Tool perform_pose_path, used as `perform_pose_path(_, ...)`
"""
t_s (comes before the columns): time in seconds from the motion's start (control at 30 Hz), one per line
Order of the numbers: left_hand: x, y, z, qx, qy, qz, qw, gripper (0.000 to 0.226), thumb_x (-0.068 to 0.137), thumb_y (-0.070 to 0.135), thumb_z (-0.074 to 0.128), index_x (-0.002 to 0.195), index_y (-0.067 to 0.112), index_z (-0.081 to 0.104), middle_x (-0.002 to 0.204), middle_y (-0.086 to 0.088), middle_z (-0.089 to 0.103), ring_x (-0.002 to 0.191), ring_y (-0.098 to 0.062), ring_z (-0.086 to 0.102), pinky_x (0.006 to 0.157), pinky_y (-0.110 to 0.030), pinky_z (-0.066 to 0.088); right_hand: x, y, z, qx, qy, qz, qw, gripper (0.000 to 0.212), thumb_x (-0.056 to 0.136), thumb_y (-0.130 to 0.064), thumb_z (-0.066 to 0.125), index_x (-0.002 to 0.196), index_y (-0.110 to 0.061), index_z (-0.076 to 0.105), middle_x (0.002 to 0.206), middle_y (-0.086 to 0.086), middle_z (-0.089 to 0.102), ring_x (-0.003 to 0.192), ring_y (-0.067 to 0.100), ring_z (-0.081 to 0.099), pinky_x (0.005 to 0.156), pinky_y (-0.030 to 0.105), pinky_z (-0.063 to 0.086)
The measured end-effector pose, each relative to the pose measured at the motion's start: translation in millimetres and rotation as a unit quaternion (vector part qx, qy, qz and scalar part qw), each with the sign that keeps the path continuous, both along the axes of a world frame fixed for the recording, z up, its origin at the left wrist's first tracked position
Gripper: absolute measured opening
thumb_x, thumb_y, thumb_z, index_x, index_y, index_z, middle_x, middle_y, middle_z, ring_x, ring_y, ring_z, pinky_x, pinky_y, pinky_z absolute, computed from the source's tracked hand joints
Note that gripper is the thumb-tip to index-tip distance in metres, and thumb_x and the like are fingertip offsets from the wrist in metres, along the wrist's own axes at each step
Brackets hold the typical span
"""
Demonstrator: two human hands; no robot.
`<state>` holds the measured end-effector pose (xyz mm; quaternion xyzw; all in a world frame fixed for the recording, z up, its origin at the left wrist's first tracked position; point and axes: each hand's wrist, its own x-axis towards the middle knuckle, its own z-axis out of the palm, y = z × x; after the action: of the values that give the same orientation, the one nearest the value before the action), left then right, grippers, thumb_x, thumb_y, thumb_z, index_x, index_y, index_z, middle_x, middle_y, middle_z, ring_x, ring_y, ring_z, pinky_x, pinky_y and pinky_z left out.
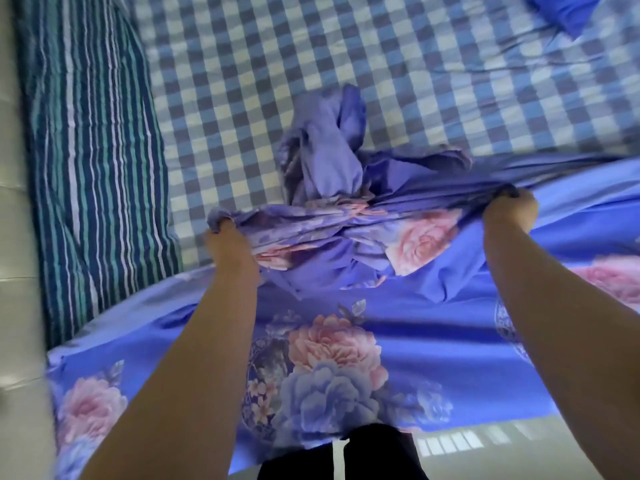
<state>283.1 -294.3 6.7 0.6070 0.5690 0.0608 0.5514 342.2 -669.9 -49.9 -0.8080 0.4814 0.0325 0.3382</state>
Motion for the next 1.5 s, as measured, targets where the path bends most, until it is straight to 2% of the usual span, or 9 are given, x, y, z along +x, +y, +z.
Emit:
perform_pose_path(0.13, -23.0, -20.6, 57.2, -0.220, 0.022, -0.062, 0.973, 0.024, 0.098, 0.039, 0.042, 0.096, 0.019, 0.054, 0.080, -0.003, 0.071, 0.072, -0.025, 0.070, 0.064, -0.044, 0.057, -45.5, 60.8, 27.5, -0.004, -0.056, 0.128, 0.990, 0.055, 0.090, -0.032, 0.058, 0.137, -0.009, 0.042, 0.138, 0.018, 0.041, 0.128, 0.034, 0.039, 0.102, 0.039, 0.030)
perform_pose_path(0.27, -50.9, -31.0, 86.1, -0.325, -0.003, -0.115, 0.939, 0.045, 0.097, 0.054, 0.037, 0.080, 0.015, 0.052, 0.069, -0.011, 0.070, 0.059, -0.021, 0.070, 0.059, -0.040, 0.057, -115.4, 156.1, 34.2, 0.176, -0.038, 0.476, 0.861, 0.086, 0.076, -0.027, 0.076, 0.145, -0.005, 0.030, 0.141, 0.018, 0.036, 0.130, 0.031, 0.037, 0.106, 0.037, 0.030)
perform_pose_path(0.4, -66.0, -22.2, 118.7, -0.432, 0.016, -0.195, 0.880, 0.029, 0.100, 0.034, 0.039, 0.091, 0.013, 0.058, 0.086, -0.013, 0.073, 0.067, -0.021, 0.072, 0.054, -0.038, 0.059, -147.3, 200.8, 45.9, 0.280, -0.042, 0.372, 0.884, 0.094, 0.065, -0.015, 0.068, 0.147, 0.000, 0.023, 0.139, 0.025, 0.035, 0.127, 0.035, 0.042, 0.103, 0.030, 0.032)
perform_pose_path(0.53, -79.1, 4.9, 160.0, -0.372, 0.090, -0.385, 0.839, 0.017, 0.097, 0.001, 0.042, 0.107, 0.000, 0.055, 0.082, -0.019, 0.067, 0.052, -0.019, 0.067, 0.041, -0.025, 0.051, -142.8, 206.6, 58.8, 0.172, 0.005, 0.383, 0.908, 0.072, 0.082, -0.001, 0.055, 0.147, -0.012, 0.026, 0.135, 0.020, 0.045, 0.115, 0.038, 0.053, 0.094, 0.041, 0.041)
perform_pose_path(0.77, -63.3, 71.7, 176.4, -0.134, 0.054, -0.198, 0.970, 0.022, 0.099, 0.023, 0.045, 0.085, 0.014, 0.060, 0.082, -0.005, 0.061, 0.066, -0.018, 0.058, 0.062, -0.027, 0.049, -116.9, 194.4, 125.7, -0.018, 0.160, 0.585, 0.795, 0.028, 0.090, -0.033, 0.056, 0.105, -0.010, 0.062, 0.102, 0.016, 0.067, 0.093, 0.030, 0.064, 0.079, 0.036, 0.047)
perform_pose_path(0.9, -44.2, 97.5, 184.2, 0.052, 0.157, -0.274, 0.948, 0.038, 0.096, 0.038, 0.045, 0.127, 0.016, 0.050, 0.119, -0.007, 0.054, 0.105, -0.024, 0.057, 0.089, -0.031, 0.049, -102.2, 175.6, 167.7, 0.280, 0.009, 0.351, 0.893, 0.027, 0.093, -0.003, 0.051, 0.068, -0.012, 0.047, 0.066, 0.012, 0.049, 0.039, 0.006, 0.053, 0.048, 0.028, 0.044)
perform_pose_path(1.03, -50.4, 81.1, 213.4, 0.149, 0.157, -0.445, 0.869, 0.032, 0.093, 0.032, 0.051, 0.069, 0.011, 0.053, 0.067, -0.008, 0.055, 0.076, -0.026, 0.054, 0.063, -0.030, 0.039, -68.8, 148.7, 201.7, 0.346, -0.149, 0.109, 0.920, 0.021, 0.092, 0.000, 0.041, 0.078, -0.007, 0.054, 0.070, 0.014, 0.058, 0.060, 0.025, 0.062, 0.056, 0.030, 0.052)
perform_pose_path(1.2, -62.8, 62.7, 217.4, 0.179, 0.350, -0.544, 0.741, 0.034, 0.083, 0.040, 0.064, 0.104, 0.013, 0.066, 0.108, -0.006, 0.067, 0.100, -0.024, 0.064, 0.079, -0.030, 0.049, -35.7, 117.8, 254.4, 0.410, -0.270, -0.063, 0.869, 0.011, 0.085, -0.011, 0.049, 0.074, -0.011, 0.052, 0.074, 0.010, 0.055, 0.069, 0.025, 0.058, 0.065, 0.030, 0.051)
perform_pose_path(1.5, -23.5, 77.7, 263.8, 0.093, 0.004, -0.148, 0.985, 0.041, 0.093, 0.035, 0.039, 0.121, 0.012, 0.058, 0.131, -0.013, 0.057, 0.114, -0.028, 0.059, 0.073, -0.030, 0.052, 2.0, 2.2, 320.8, 0.091, -0.419, 0.003, 0.903, 0.028, 0.087, -0.016, 0.054, 0.114, -0.013, 0.044, 0.087, 0.000, 0.044, 0.084, 0.009, 0.043, 0.074, 0.002, 0.035)
